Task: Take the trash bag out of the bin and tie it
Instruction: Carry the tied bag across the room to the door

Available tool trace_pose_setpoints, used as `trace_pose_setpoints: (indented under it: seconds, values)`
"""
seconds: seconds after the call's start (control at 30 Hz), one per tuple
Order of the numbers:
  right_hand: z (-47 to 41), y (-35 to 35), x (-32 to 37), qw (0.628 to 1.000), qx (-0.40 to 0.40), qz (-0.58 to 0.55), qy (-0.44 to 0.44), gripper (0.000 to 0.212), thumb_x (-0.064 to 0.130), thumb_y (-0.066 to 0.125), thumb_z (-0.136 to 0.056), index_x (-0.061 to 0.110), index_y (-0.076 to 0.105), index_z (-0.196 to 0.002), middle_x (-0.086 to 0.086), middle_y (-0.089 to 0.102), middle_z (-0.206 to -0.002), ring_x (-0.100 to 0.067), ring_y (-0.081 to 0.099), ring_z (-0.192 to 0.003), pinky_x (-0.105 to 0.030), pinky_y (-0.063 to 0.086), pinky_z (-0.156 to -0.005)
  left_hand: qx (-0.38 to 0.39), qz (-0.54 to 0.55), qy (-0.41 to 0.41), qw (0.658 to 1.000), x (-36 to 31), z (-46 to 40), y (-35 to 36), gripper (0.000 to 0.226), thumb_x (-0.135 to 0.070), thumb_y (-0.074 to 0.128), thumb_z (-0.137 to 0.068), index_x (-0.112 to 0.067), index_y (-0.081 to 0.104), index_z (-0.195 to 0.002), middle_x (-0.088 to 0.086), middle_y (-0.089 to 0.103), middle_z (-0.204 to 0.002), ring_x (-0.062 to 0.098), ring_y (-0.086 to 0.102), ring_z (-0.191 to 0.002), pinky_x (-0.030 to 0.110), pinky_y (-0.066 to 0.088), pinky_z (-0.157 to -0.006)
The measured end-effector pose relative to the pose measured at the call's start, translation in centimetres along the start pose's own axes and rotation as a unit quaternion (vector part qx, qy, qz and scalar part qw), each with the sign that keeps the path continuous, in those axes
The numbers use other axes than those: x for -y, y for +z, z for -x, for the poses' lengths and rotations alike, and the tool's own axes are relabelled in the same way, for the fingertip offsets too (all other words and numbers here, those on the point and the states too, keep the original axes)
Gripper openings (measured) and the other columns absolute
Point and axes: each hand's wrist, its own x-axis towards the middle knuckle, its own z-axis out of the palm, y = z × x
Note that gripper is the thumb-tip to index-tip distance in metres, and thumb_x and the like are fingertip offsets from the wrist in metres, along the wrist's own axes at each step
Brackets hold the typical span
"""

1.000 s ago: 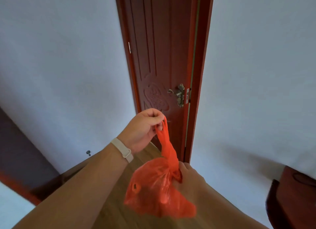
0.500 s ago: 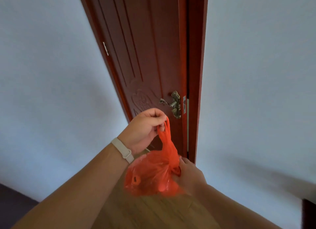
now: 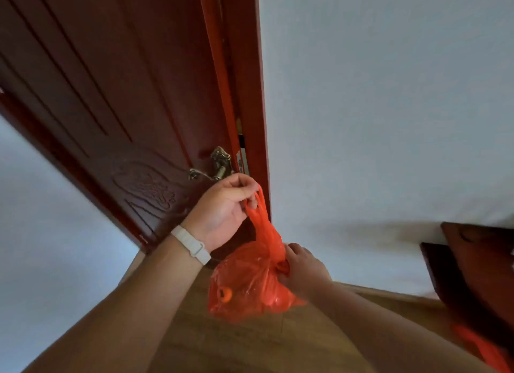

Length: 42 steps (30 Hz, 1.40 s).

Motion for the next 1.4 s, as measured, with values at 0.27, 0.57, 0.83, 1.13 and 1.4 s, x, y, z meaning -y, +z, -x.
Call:
trace_pose_setpoints:
  seconds: [0.27, 0.57, 0.83, 1.13, 1.4]
  values:
    - [-0.1, 4.2, -2.0, 0.984, -0.005, -0.004, 0.177, 0.072, 0.049, 0.057, -0.074, 0.037, 0.029, -0.138, 0.000, 0.046, -0.138, -0.029, 0.049, -0.123, -0.045, 0.053, -0.085, 0.149, 0.085, -0.135, 0.976, 6.4, -5.5, -3.9, 0.010, -0.008, 0.062, -0.076, -0.013, 0.063, -0.068, 0.002, 0.055, -0.061, 0.013, 0.051, -0.056, 0.023, 0.044, -0.058]
    - [-0.9, 10.8, -7.2, 0.970, 0.019, -0.045, 0.238, 0.053, 0.042, 0.056, -0.082, 0.032, 0.042, -0.133, 0.004, 0.047, -0.135, -0.026, 0.050, -0.121, -0.038, 0.050, -0.083, 0.162, -0.094, -0.222, 0.957, 18.3, -9.9, -6.1, 0.015, -0.010, 0.064, -0.081, -0.018, 0.066, -0.069, 0.003, 0.062, -0.064, 0.014, 0.060, -0.064, 0.023, 0.044, -0.062]
    - [-1.5, 14.6, -14.2, 0.971, 0.060, 0.010, 0.232, 0.041, 0.044, 0.048, -0.088, 0.025, 0.052, -0.124, 0.001, 0.057, -0.124, -0.022, 0.053, -0.114, -0.035, 0.046, -0.082, 0.180, -0.486, -0.182, 0.835, 33.8, -15.5, -9.6, 0.007, -0.026, 0.069, -0.078, -0.024, 0.069, -0.072, -0.008, 0.071, -0.076, 0.010, 0.065, -0.077, 0.027, 0.050, -0.073]
    - [-2.7, 18.4, -19.2, 0.973, 0.043, 0.001, 0.226, 0.029, 0.041, 0.048, -0.088, 0.025, 0.057, -0.110, 0.002, 0.061, -0.104, -0.022, 0.055, -0.100, -0.034, 0.040, -0.072, 0.197, -0.634, -0.204, 0.719, 50.0, -21.6, -16.1, 0.016, -0.026, 0.059, -0.081, -0.028, 0.057, -0.065, -0.014, 0.059, -0.073, 0.017, 0.059, -0.078, 0.028, 0.038, -0.069]
    - [-4.4, 20.4, -22.5, 0.968, 0.056, -0.015, 0.242, 0.032, 0.044, 0.047, -0.090, 0.025, 0.057, -0.114, 0.003, 0.058, -0.111, -0.022, 0.053, -0.106, -0.033, 0.037, -0.070, 0.020, -0.634, -0.208, 0.745, 56.0, -24.3, -19.6, 0.011, -0.022, 0.055, -0.079, -0.022, 0.058, -0.089, 0.002, 0.063, -0.089, 0.028, 0.060, -0.089, 0.031, 0.040, -0.073]
